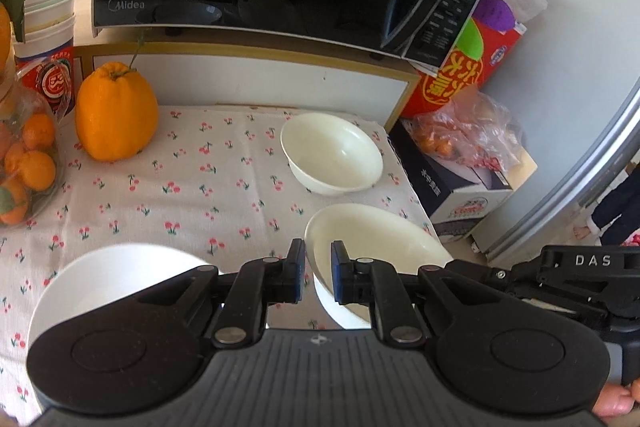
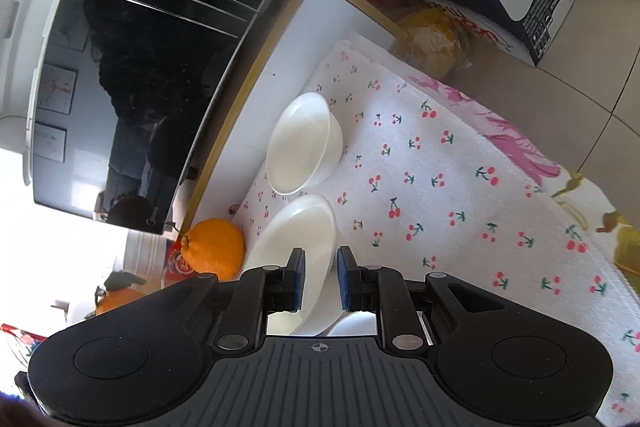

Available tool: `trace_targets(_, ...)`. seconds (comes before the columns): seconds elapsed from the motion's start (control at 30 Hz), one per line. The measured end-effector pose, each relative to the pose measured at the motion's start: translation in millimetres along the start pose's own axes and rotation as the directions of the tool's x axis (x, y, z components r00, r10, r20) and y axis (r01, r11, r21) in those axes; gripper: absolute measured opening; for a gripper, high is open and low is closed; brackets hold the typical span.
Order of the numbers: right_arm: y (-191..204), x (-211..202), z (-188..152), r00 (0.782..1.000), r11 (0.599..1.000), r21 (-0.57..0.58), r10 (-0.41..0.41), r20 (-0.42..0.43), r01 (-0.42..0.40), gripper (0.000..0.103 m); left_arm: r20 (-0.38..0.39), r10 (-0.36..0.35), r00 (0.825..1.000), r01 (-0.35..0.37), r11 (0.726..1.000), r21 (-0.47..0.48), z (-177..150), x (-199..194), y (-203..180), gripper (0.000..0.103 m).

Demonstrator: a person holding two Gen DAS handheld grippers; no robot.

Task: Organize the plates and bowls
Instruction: 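Lift the white bowl and carry it over the stacked bowls, then lower the bowl onto the stacked bowls and open both grippers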

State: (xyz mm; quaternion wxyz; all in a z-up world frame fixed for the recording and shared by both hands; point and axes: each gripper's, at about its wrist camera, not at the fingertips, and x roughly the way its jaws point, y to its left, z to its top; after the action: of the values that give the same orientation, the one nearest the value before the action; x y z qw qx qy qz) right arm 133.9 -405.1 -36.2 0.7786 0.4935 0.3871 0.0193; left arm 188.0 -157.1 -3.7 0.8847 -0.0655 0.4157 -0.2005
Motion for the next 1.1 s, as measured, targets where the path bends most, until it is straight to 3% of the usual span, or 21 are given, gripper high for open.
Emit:
trace_targets(0.4,-1.1,-39.8,-20.0,1.0,0.992,-0.127,-0.025,-0.004,0.024,0.018,-0.048,0.013,0.999,-0.01,0.999,0.05,-38.0,-19.0,-15.7,0.012)
trace_targets(0.57,-9.1,-48.4,-26.6,0.999,0.989,-0.143,-0.032,-0.022,0.029,0.018,-0.056,0.019,0.998,-0.015,0.998,0.064,-51.3,-23.4,-21.7,0.012)
trace_targets(0.83,-17.6,-50.8,-34.9,0.996,0.983,-0.173,-0.075,-0.037,0.068,0.019,-0.026,0.061,0.998,-0.056,0.984,0.17,-66.8,-28.3,-38.2,0.012)
trace_targets(1.1,-22.5,-48.5,-36.3,0.995,0.985,-0.159,-0.085,-0.059,0.074,0.02,-0.028,0.079,0.997,-0.072,0.979,0.19,-70.1,-29.9,-41.2,0.012)
